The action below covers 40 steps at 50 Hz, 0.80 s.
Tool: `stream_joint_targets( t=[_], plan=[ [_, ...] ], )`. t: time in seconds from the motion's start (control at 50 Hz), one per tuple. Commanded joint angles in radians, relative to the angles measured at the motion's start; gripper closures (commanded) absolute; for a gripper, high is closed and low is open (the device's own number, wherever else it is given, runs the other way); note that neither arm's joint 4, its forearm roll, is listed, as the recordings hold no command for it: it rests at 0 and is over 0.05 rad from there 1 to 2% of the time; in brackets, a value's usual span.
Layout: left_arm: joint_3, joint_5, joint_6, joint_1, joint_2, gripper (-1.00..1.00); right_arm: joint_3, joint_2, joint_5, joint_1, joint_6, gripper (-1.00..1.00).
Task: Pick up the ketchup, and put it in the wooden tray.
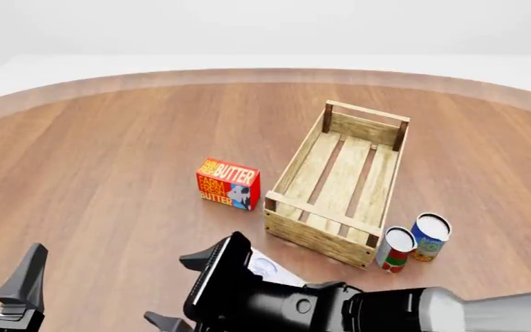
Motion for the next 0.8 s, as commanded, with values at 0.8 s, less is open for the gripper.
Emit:
stream_joint_targets(
  t=[0.8],
  plan=[
    [0.0, 0.0, 0.0, 0.0, 0.0, -1.0, -0.314, 0.281, 0.116, 0.229, -0.013, -1.0]
  ],
)
